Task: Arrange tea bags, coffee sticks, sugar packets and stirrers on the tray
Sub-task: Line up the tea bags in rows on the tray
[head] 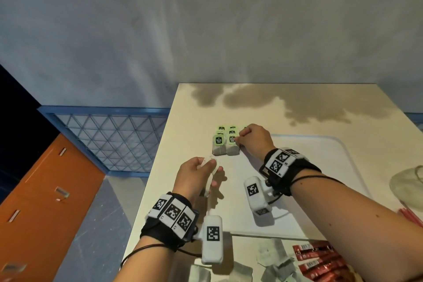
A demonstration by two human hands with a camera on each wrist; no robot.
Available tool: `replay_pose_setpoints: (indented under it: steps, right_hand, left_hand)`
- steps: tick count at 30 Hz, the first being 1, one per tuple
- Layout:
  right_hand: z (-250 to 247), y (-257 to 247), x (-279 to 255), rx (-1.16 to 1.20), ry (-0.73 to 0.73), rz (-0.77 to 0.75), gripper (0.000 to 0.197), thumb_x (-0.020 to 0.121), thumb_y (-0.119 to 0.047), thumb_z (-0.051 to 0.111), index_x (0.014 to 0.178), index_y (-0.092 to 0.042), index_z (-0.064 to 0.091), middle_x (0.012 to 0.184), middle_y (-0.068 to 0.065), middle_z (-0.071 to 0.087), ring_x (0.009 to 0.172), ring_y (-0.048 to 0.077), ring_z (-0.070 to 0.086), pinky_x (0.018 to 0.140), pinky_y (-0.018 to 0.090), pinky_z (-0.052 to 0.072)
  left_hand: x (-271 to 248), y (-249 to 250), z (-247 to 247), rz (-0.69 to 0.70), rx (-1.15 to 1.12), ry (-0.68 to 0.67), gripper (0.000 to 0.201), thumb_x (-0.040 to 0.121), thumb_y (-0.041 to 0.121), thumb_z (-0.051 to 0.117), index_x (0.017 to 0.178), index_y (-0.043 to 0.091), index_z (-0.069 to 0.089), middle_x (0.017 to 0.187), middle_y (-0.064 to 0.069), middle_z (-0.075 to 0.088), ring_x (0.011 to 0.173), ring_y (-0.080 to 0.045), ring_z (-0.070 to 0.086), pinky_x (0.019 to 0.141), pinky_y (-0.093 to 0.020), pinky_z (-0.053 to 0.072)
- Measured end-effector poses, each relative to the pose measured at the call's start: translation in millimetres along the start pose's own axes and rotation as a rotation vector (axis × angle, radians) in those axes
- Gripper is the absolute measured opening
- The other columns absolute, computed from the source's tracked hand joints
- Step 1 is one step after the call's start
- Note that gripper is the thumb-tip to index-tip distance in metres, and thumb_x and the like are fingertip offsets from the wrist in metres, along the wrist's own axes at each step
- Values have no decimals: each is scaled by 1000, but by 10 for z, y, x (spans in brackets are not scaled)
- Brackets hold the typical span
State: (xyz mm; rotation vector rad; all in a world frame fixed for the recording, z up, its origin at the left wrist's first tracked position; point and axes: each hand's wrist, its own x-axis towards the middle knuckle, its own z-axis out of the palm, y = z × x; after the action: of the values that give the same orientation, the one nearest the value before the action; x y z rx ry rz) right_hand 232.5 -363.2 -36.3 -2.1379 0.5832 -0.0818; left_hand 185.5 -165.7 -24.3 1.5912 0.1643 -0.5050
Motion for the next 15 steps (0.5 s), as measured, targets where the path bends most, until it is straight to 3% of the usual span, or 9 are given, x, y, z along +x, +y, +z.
replay_pose_setpoints:
  steps: [3, 6, 8, 11, 15]
  right_hand:
    - [-101, -44, -187, 132, -66, -63, 13, 84, -21, 76, 90, -13, 68, 89, 5, 68, 81, 19, 63, 71, 29, 52]
    - [-238, -133, -509, 177, -325, -120, 23, 89, -31, 71, 91, -8, 72, 84, 4, 69, 63, 13, 58, 55, 22, 45]
    - [-312, -163, -687, 139, -433, -149, 29, 91, -35, 67, 89, -6, 72, 82, 2, 70, 63, 12, 57, 57, 24, 44]
    - [-423, -177, -854, 161, -435, -202, 27, 92, -28, 63, 86, -3, 70, 79, 4, 70, 68, 13, 59, 65, 31, 45]
    - [-635, -170, -1073, 161, -425, -273, 17, 90, -24, 68, 83, -10, 71, 72, -2, 68, 64, 10, 58, 58, 20, 45]
  left_hand:
    - [-15, 1, 28, 35, 72, 22, 24, 91, 20, 67, 104, 1, 59, 87, -5, 77, 46, -14, 58, 42, -19, 42]
    - [-90, 56, 106, 99, 127, 10, 23, 87, 18, 71, 97, 3, 57, 86, -7, 77, 42, -15, 54, 41, -20, 39]
    - [-164, 110, 172, 130, 168, 1, 22, 86, 18, 73, 93, 6, 56, 85, -7, 77, 41, -15, 53, 38, -19, 37]
    - [-281, 168, 255, 157, 191, -20, 18, 84, 16, 73, 89, 9, 57, 82, -6, 76, 40, -17, 52, 37, -19, 33]
    - [-476, 209, 343, 151, 172, -38, 22, 85, 24, 74, 88, 11, 57, 82, -6, 76, 41, -18, 48, 37, -18, 31]
